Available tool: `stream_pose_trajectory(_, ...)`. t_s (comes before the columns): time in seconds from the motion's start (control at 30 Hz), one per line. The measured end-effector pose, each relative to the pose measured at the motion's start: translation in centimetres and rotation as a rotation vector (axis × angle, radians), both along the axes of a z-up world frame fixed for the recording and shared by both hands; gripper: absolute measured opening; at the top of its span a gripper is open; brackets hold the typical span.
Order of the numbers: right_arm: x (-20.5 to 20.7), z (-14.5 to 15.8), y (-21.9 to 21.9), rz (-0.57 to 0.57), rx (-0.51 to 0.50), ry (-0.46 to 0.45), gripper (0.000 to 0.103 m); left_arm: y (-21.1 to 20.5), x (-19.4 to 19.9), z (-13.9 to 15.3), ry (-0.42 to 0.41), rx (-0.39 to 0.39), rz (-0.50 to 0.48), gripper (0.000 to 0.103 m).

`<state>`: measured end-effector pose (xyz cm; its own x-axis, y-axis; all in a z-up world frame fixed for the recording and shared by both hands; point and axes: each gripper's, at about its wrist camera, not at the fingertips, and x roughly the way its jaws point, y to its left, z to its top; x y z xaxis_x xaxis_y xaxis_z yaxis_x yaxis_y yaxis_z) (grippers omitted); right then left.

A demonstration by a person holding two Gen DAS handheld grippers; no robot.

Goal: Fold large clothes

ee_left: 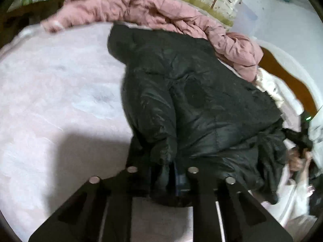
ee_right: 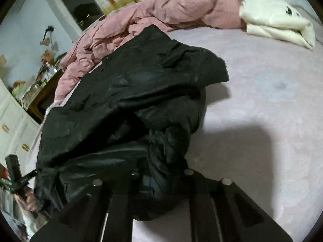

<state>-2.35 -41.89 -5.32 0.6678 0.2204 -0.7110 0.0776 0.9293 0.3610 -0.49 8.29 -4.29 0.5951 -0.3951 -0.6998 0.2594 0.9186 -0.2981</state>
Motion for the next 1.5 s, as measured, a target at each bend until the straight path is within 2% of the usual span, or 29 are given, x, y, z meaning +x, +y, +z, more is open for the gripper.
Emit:
stream_pose_trajectory(0.07,-0.8,0.8,0.8,-0.003,-0.06,-0.039,0.008,0.8,-0.6,1.3,-0.058,0.007,0.037,0.009)
stream_pose_trajectory(0.1,-1.6,1.3,1.0,-0.006,-0.059,-0.066,0.008,1.7,-0.8,2.2,-0.082,-0.007,0.059,0.009)
stream_pose_trajectory(0.23,-4.9,1.7,2.4,0.057,0.043,-0.091,0.008,5.7,-0.7,5.0,-0.153,0.006,0.15,0.009)
stream_pose_trajectory(0.3,-6.3,1.8,4.9,0.118,0.025,-0.092,0.008,6.9,-0.1,5.5,-0.157,0.031,0.174,0.01)
stream_pose_trajectory(0.37,-7.2,2.0,7.8,0.144,-0.064,-0.108,0.009,7.2,0.3,5.0,-0.133,0.051,0.155,0.018)
stream_pose_trajectory(0.4,-7.6,2.1,8.8,0.118,-0.132,-0.124,0.012,7.1,0.2,4.6,-0.116,0.046,0.143,0.021)
stream_pose_trajectory(0.47,-7.9,2.2,9.3,0.042,-0.214,-0.153,0.022,6.8,-0.5,3.6,-0.095,0.044,0.112,0.043)
stream_pose_trajectory(0.53,-8.0,1.8,8.5,0.001,-0.18,-0.143,0.026,6.4,-1.6,2.7,-0.095,0.044,0.107,0.055)
stream_pose_trajectory(0.63,-8.3,0.7,6.9,0.014,-0.016,-0.097,0.035,6.3,-3.2,1.4,-0.07,0.01,0.097,0.064)
stream_pose_trajectory(0.7,-9.2,0.7,6.9,0.031,0.004,-0.118,0.049,6.0,-4.1,0.9,-0.076,-0.021,0.111,0.064)
stream_pose_trajectory(0.8,-10.3,1.0,8.4,0.069,-0.036,-0.152,0.055,5.1,-5.9,1.2,-0.121,-0.047,0.117,0.066)
stream_pose_trajectory(0.9,-10.7,0.8,10.4,0.106,-0.054,-0.148,0.059,4.4,-7.3,1.5,-0.14,-0.09,0.132,0.07)
stream_pose_trajectory(1.0,-10.9,0.4,11.4,0.127,-0.006,-0.145,0.059,4.0,-8.8,1.7,-0.178,-0.059,0.156,0.07)
stream_pose_trajectory(1.1,-12.5,0.9,12.6,0.128,-0.062,-0.167,0.059,3.2,-10.7,1.8,-0.227,0.008,0.134,0.07)
stream_pose_trajectory(1.17,-13.5,1.0,13.2,0.166,-0.055,-0.167,0.059,3.0,-11.6,1.5,-0.217,-0.041,0.099,0.07)
stream_pose_trajectory(1.23,-14.1,0.8,13.9,0.209,0.004,-0.156,0.059,2.8,-11.6,0.7,-0.154,-0.17,0.033,0.07)
stream_pose_trajectory(1.33,-14.5,0.2,15.2,0.245,0.089,-0.154,0.059,1.5,-10.8,-0.6,-0.077,-0.302,-0.006,0.069)
stream_pose_trajectory(1.4,-14.4,-0.1,16.4,0.274,0.122,-0.16,0.059,0.1,-10.8,-0.9,-0.068,-0.307,-0.026,0.069)
stream_pose_trajectory(1.5,-14.3,-0.2,18.7,0.324,0.127,-0.168,0.059,-2.5,-11.4,-0.6,-0.094,-0.255,-0.092,0.069)
